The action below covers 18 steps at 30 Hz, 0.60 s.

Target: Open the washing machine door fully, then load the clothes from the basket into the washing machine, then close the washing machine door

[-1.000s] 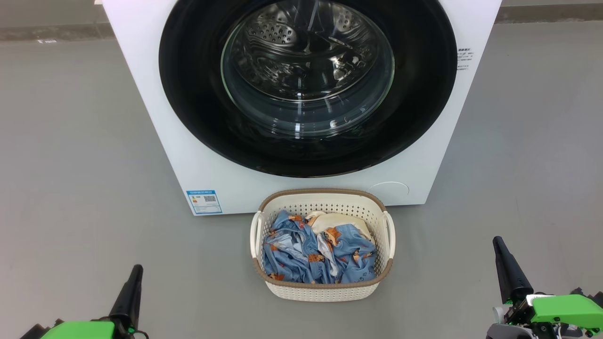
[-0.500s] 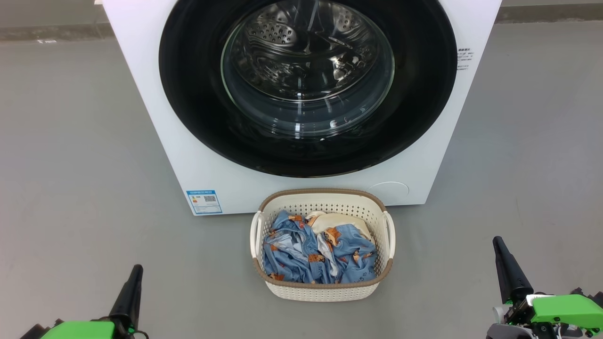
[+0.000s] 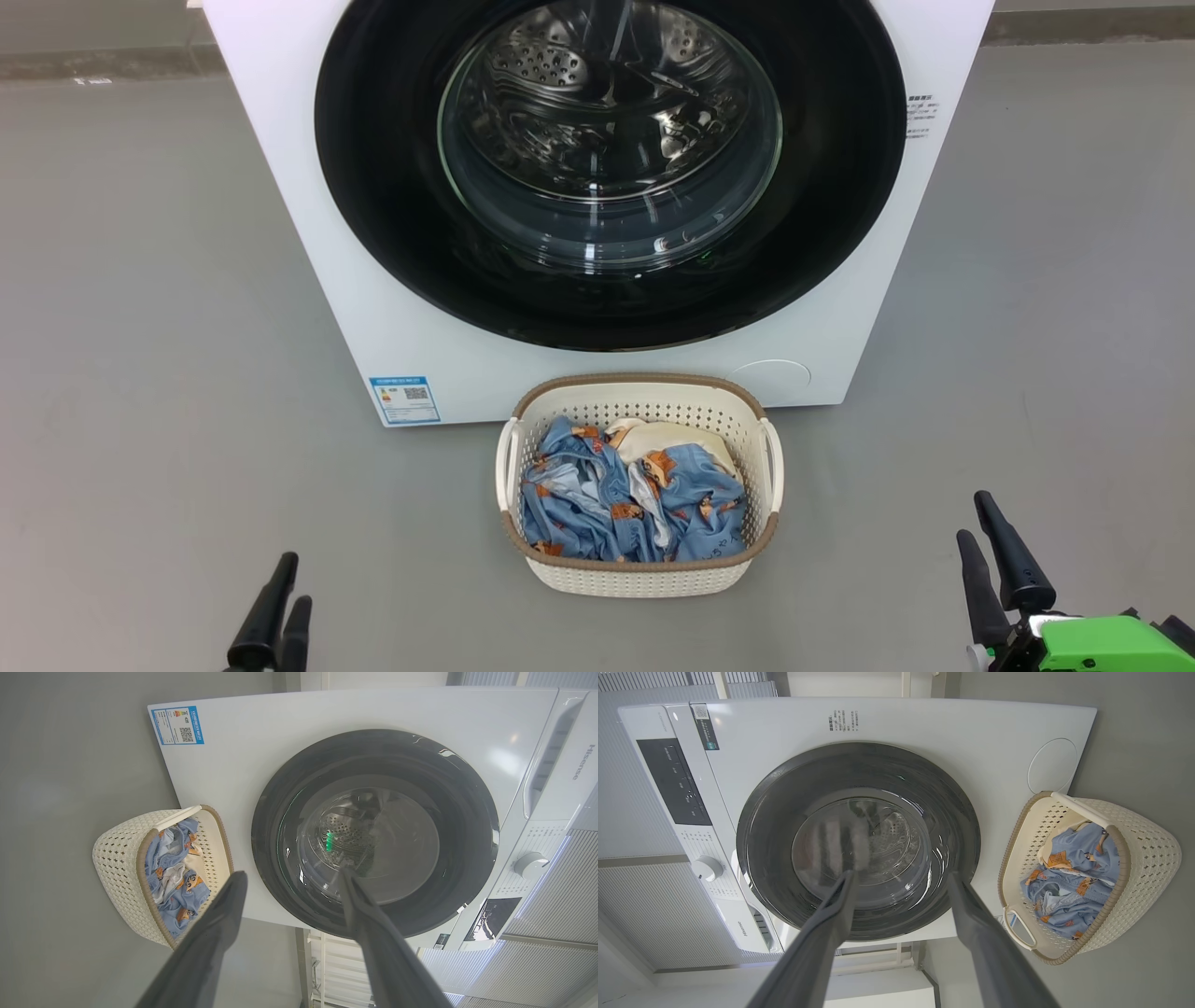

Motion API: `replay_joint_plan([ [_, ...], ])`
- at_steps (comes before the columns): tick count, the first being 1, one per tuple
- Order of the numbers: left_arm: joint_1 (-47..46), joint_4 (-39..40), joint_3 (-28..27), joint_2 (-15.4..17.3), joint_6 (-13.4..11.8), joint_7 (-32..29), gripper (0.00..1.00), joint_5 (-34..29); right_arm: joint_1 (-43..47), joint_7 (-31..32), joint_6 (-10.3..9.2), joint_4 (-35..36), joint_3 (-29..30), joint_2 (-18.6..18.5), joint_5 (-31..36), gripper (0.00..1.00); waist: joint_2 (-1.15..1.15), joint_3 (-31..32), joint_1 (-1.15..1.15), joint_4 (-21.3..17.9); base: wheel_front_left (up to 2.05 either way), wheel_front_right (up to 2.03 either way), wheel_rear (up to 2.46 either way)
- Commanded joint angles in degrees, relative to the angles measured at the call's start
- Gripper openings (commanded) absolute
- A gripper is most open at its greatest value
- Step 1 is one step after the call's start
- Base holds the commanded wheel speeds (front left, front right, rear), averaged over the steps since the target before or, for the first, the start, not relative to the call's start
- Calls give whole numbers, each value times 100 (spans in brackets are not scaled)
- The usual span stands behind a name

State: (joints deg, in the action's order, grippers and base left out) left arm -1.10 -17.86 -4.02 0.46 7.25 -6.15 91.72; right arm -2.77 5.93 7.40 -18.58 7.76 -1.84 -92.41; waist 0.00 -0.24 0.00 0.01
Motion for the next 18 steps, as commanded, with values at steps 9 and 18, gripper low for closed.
replay_joint_plan([
  [9, -227, 280, 45, 87, 7, 201, 100, 23, -215, -157, 1, 252, -140, -47, 14, 100, 0, -4, 0, 6, 0, 0, 0],
  [18, -274, 436, 119, 99, 9, 355, 100, -92, -275, -241, 2, 347, -270, -61, 48, 100, 0, -9, 0, 12, 0, 0, 0],
])
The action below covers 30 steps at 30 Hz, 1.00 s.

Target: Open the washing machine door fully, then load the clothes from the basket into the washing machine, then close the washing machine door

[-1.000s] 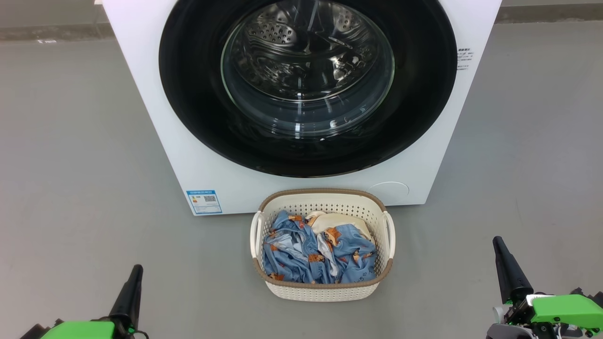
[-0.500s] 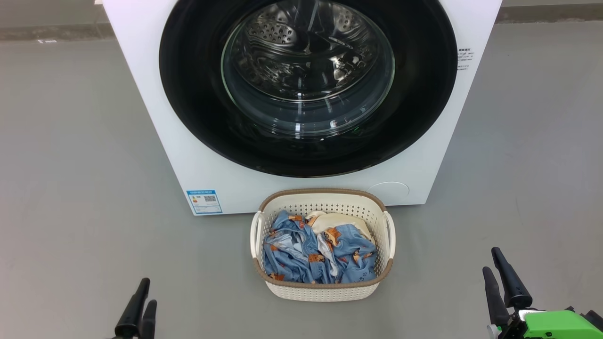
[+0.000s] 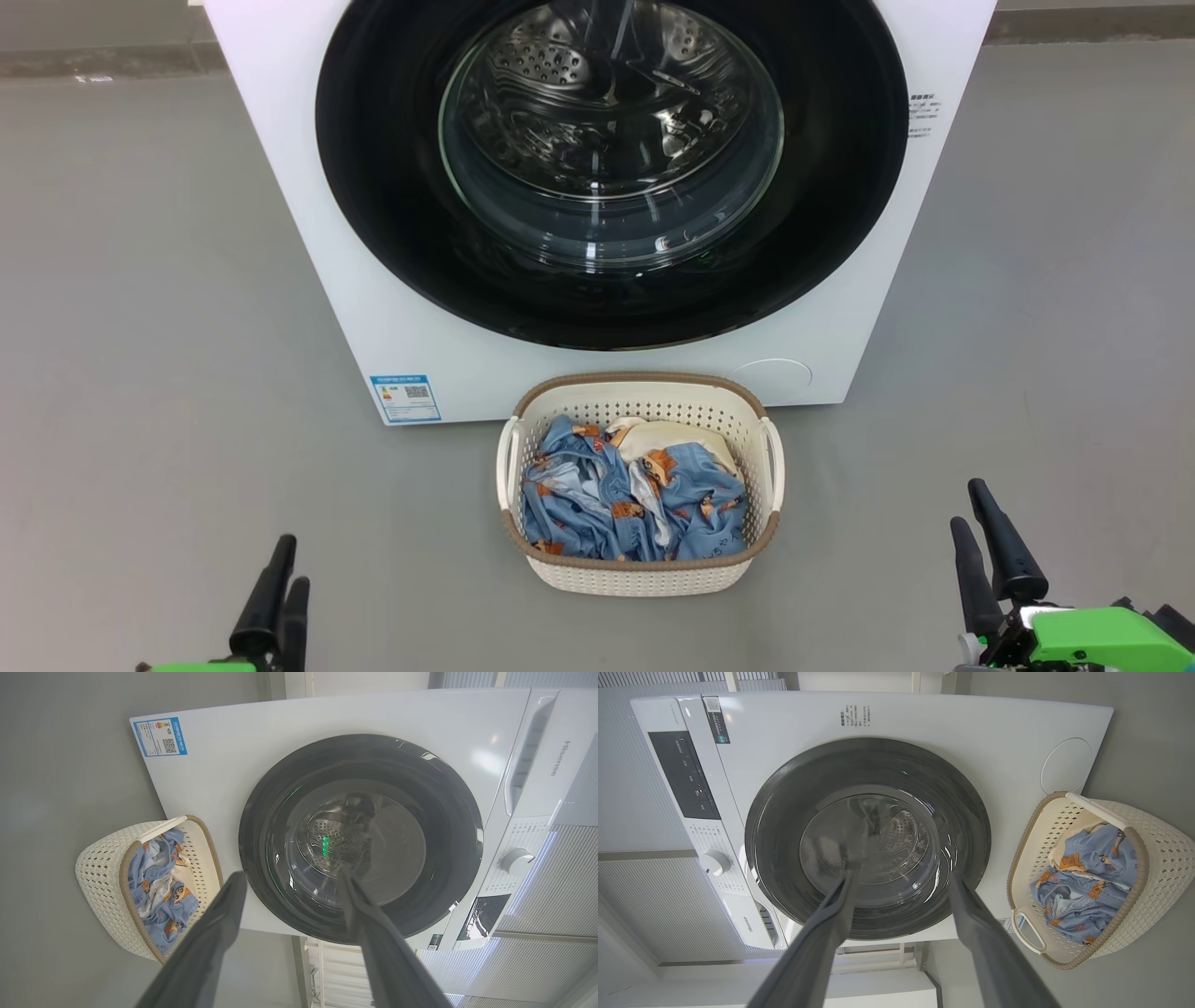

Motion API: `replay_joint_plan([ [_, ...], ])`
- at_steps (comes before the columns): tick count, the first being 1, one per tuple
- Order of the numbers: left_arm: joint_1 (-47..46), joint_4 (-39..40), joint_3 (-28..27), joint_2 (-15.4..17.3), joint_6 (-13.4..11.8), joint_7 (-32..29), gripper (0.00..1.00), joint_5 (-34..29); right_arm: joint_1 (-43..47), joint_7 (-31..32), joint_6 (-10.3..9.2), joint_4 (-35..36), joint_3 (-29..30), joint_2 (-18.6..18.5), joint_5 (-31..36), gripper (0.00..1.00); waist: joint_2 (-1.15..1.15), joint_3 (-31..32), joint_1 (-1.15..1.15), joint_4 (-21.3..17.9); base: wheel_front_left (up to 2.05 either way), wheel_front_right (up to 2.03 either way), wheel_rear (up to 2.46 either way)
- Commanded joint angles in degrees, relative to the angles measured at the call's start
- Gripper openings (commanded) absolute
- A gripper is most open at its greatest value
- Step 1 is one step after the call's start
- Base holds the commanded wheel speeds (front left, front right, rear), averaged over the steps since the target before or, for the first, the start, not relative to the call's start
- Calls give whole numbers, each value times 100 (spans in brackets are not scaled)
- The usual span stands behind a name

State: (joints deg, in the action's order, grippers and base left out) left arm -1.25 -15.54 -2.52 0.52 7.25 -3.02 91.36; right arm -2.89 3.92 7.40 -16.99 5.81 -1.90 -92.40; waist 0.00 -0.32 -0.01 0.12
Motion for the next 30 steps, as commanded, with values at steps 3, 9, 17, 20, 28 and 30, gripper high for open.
replay_joint_plan([
  [3, -266, 241, -25, 96, 9, 76, 100, -75, -279, -64, 2, 209, -108, -62, 64, 100, 0, -2, 1, 1, 0, 0, 0],
  [9, -294, 358, -6, 104, 10, 179, 100, -172, -341, -222, 2, 293, -202, -104, 189, 100, 0, -6, 1, 2, 0, 0, 0],
  [17, -337, 469, 62, 115, 11, 315, 100, -513, -435, -422, 3, 416, -389, -208, 502, 100, 0, -14, 1, 0, 0, 0, 0],
  [20, -354, 503, 84, 119, 12, 366, 100, -696, -460, -477, 3, 448, -445, -228, 625, 100, 0, -17, 1, -1, 0, 0, 0],
  [28, -400, 593, 92, 130, 13, 502, 100, -1353, -518, -612, 3, 520, -565, -254, 1110, 100, 0, -26, 1, -3, 0, 0, 0],
  [30, -414, 619, 112, 133, 13, 536, 100, -1549, -537, -645, 4, 530, -594, -275, 1249, 100, 0, -29, 1, -1, 0, 0, 0],
])
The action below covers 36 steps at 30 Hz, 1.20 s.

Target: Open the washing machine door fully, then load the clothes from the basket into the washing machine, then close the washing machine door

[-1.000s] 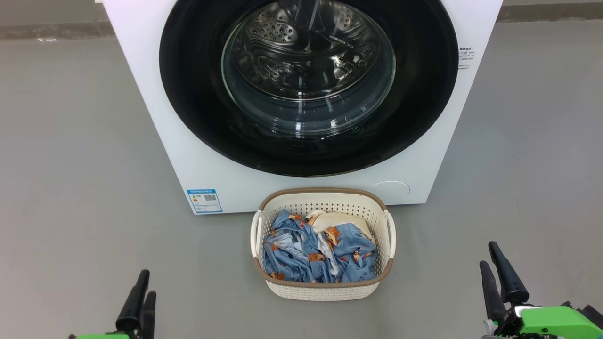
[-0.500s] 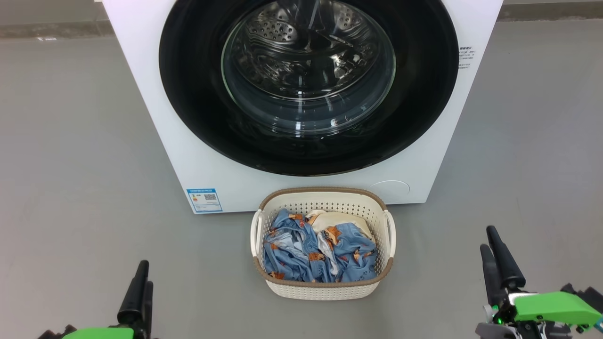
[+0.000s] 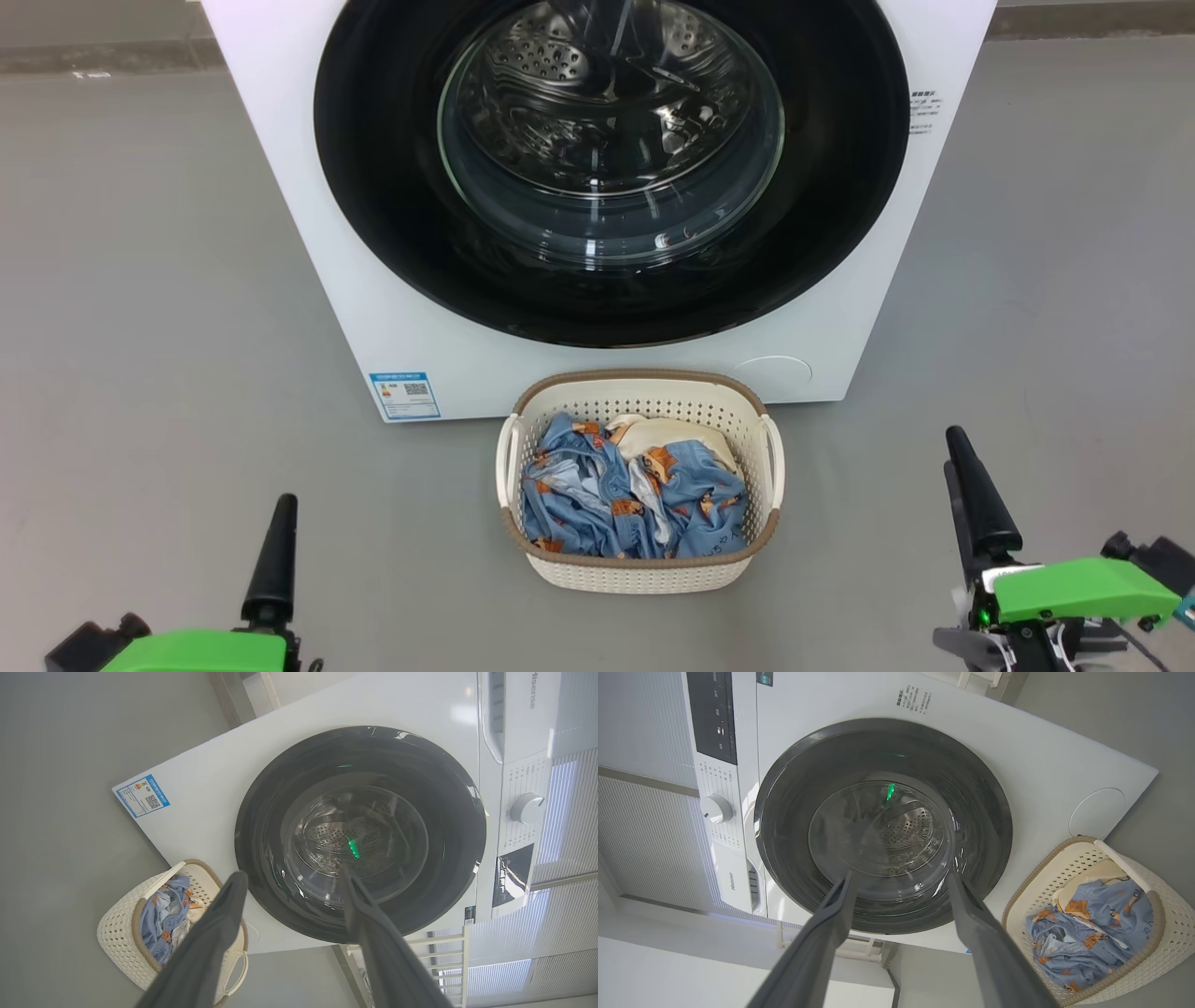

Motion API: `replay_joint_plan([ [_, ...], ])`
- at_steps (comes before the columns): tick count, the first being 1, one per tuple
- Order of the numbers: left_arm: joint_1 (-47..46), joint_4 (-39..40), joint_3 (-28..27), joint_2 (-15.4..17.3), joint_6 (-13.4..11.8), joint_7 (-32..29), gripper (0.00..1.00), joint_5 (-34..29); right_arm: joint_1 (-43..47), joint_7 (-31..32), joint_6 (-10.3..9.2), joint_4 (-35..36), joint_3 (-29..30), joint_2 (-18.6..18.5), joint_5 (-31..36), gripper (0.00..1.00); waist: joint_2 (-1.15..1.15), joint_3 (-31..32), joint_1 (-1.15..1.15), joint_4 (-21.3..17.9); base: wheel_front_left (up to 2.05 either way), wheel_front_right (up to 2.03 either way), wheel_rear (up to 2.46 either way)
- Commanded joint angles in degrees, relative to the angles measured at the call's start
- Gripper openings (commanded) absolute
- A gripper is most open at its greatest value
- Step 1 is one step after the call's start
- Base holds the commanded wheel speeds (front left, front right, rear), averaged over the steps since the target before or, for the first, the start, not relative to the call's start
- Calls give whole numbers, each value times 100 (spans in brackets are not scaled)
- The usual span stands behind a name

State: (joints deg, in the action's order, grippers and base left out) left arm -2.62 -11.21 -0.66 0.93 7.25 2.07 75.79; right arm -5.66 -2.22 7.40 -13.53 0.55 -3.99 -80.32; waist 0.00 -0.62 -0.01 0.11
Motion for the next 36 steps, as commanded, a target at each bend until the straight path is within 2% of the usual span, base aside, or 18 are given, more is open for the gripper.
replay_joint_plan([
  [1, -288, 210, -59, 95, 13, 62, 100, -187, -280, -65, 4, 196, -111, -92, 204, 100, 0, -3, 1, 1, 0, 0, 0],
  [15, -331, 269, 24, 114, 16, 300, 100, -1780, -387, -299, 5, 193, -300, -201, 1724, 100, 0, 3, 1, 0, 0, 0, 0],
  [36, -411, 189, 166, 142, -111, 640, 100, -3606, -521, -635, 6, -6, -432, -207, 4005, 100, 0, 47, 1, 0, 0, 0, 0],
])
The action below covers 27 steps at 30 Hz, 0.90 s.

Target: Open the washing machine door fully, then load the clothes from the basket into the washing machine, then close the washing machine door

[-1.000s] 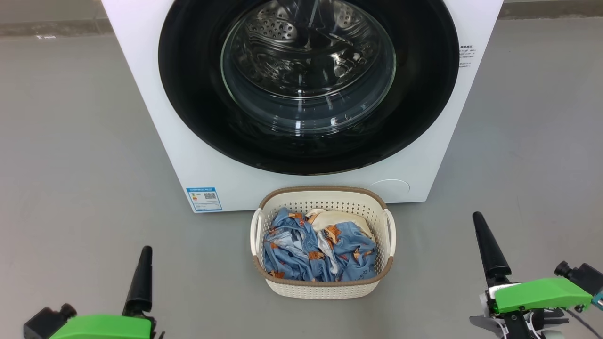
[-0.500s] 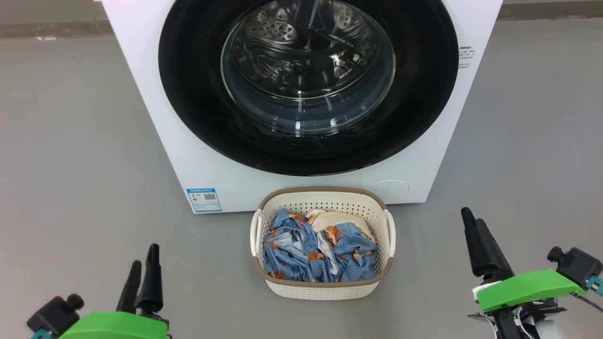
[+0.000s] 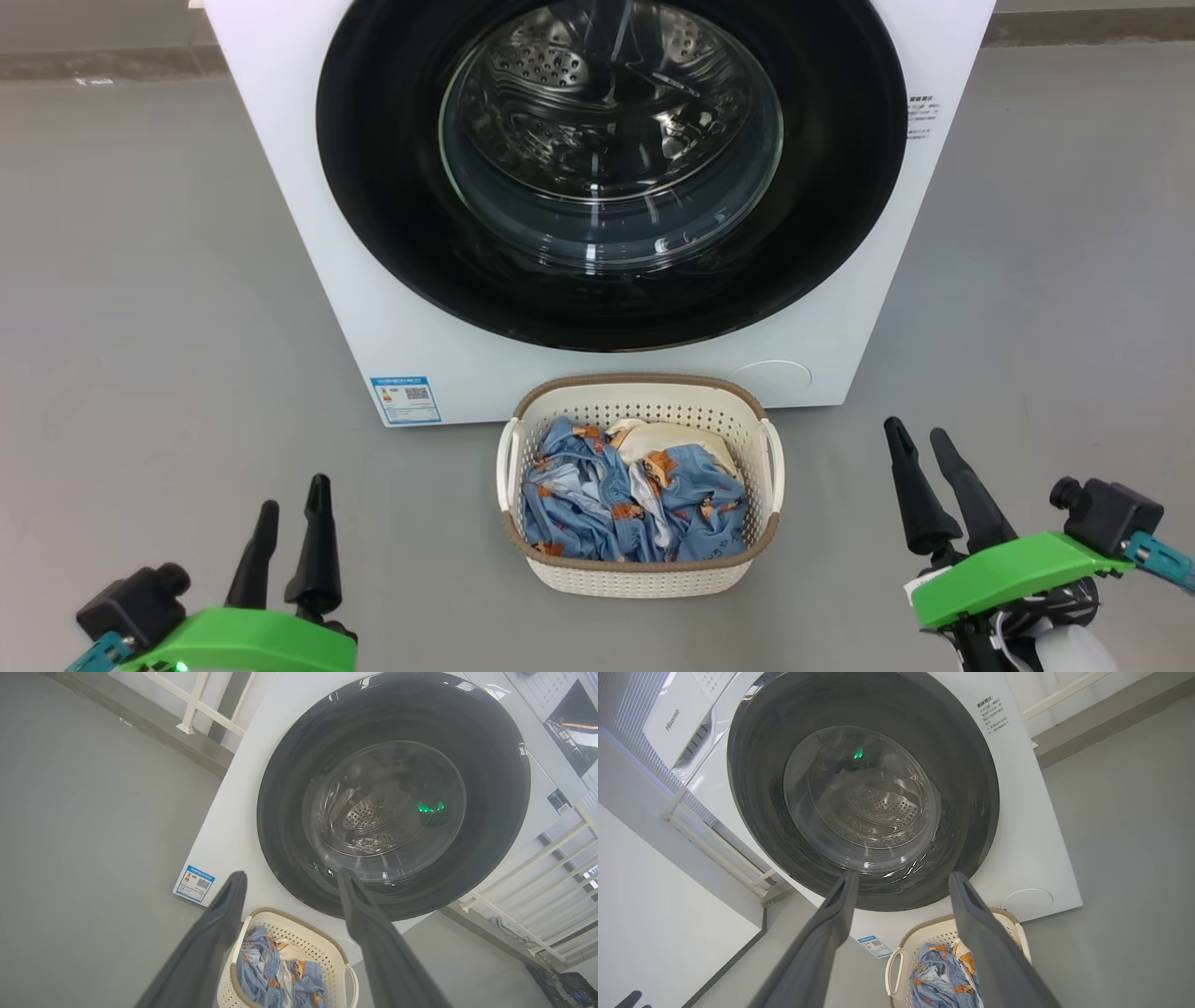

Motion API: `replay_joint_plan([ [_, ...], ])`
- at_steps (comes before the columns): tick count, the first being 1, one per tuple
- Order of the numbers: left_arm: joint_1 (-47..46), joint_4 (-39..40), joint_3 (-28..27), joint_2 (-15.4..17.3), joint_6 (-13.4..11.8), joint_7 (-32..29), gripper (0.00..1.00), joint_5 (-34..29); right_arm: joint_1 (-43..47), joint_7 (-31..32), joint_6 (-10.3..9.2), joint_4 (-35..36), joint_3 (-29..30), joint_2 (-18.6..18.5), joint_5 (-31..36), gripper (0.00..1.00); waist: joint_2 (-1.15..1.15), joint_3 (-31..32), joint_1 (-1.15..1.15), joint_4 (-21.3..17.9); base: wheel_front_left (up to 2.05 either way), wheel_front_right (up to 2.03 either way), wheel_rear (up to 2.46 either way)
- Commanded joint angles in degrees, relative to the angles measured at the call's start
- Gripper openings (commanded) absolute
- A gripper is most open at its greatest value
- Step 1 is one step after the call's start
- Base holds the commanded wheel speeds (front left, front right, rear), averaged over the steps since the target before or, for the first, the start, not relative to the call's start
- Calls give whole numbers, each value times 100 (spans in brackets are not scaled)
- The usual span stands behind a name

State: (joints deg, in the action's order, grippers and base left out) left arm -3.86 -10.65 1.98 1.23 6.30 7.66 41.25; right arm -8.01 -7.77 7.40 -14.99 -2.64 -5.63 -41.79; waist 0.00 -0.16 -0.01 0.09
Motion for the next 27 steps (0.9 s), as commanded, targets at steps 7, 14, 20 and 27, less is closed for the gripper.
replay_joint_plan([
  [7, -324, 107, -95, 122, -111, 200, 100, -540, -359, -197, 7, 88, -157, -40, 615, 100, 0, -7, 0, 14, 0, 0, 0],
  [14, -347, 97, -87, 132, -238, 319, 100, -1089, -424, -315, 7, 17, -231, -62, 1054, 100, 0, -13, 0, 20, 0, 0, 0],
  [20, -368, 72, -13, 140, -241, 421, 100, -1410, -485, -415, 8, -37, -297, -82, 1445, 100, 0, -10, 0, 17, 0, 0, 0],
  [27, -396, 58, 37, 148, -239, 523, 100, -1684, -531, -515, 8, -71, -350, -91, 1838, 100, 0, -17, 0, 12, 0, 0, 0],
])
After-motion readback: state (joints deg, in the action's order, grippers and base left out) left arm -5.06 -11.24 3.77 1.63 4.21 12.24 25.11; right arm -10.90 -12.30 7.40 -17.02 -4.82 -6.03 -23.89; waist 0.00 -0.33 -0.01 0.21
